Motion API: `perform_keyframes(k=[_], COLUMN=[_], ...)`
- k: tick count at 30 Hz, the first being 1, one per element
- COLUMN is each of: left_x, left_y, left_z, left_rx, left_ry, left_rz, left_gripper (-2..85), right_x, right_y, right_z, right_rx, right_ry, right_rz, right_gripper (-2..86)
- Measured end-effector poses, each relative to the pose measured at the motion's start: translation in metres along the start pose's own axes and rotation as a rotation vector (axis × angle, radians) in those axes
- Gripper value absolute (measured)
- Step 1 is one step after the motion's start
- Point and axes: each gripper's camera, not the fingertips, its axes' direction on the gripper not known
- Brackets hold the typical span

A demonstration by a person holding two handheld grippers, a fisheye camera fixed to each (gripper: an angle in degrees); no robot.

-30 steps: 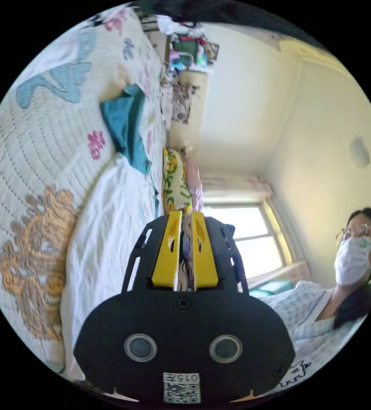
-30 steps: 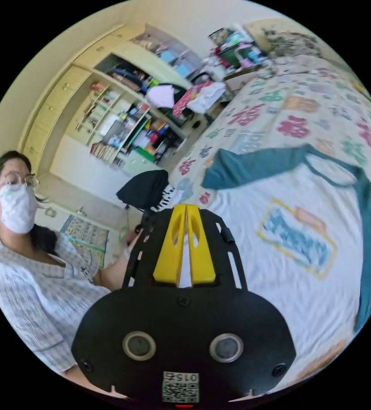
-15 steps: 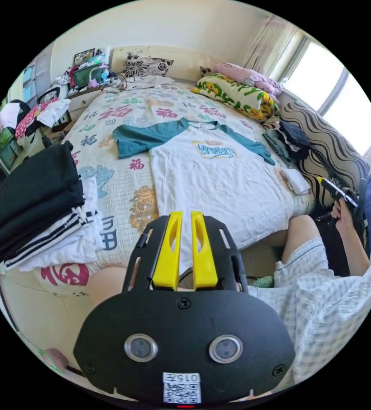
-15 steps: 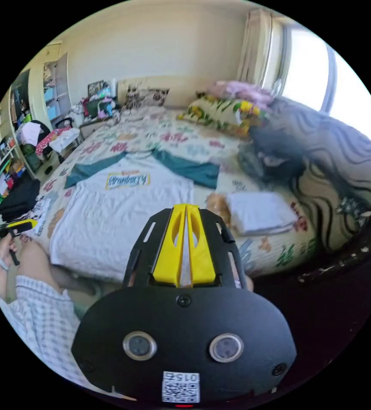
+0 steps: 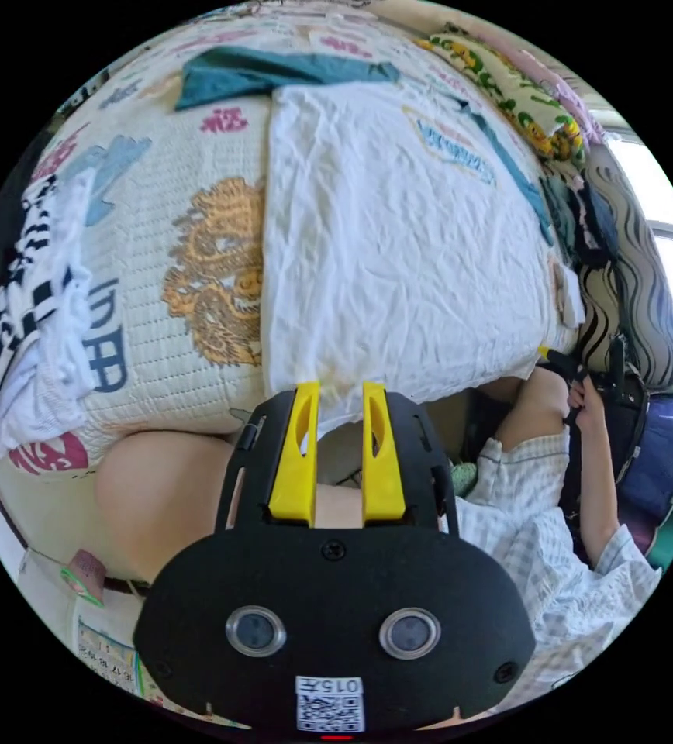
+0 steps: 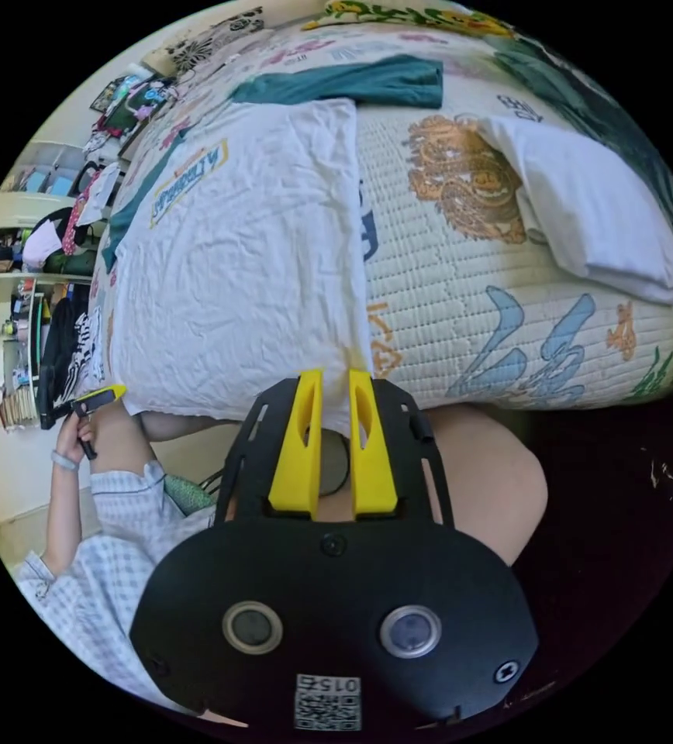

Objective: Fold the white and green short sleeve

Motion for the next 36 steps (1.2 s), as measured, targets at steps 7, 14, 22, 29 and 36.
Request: perform_keyframes(k=[7, 14, 22, 29, 36], left_x=[0.034, 0.066, 0.106, 0.235, 0.459], left_y=[-0.059, -0.105, -0.159, -0.275, -0.475], left_z=[0.062, 0.107, 0.145, 0.106, 0.182], left_rx=[-0.083, -0.101, -0.2, 0.134, 0.169], left_ry=[-0.029, -0.099, -0.259, -0.226, -0.165], left_rz=[-0.021, 0.013, 0.129, 0.395, 0.799], left_gripper=[0.2, 1.6, 7.0, 7.3, 7.5], right_x=[0.043, 0.085, 0.144, 0.192, 0.239], right_y=[0.017, 0.032, 0.052, 0.027, -0.033], right_z=[-0.042, -0.081, -0.172, -0.235, -0.251], right_rx=[-0.055, -0.082, 0.067, 0.395, 0.476], right_ry=[0.061, 0.057, 0.039, 0.032, -0.071], right_rz=[-0.127, -0.175, -0.221, -0.116, 0.036], right_gripper=[0.3, 0.2, 5.4, 6.3, 7.1])
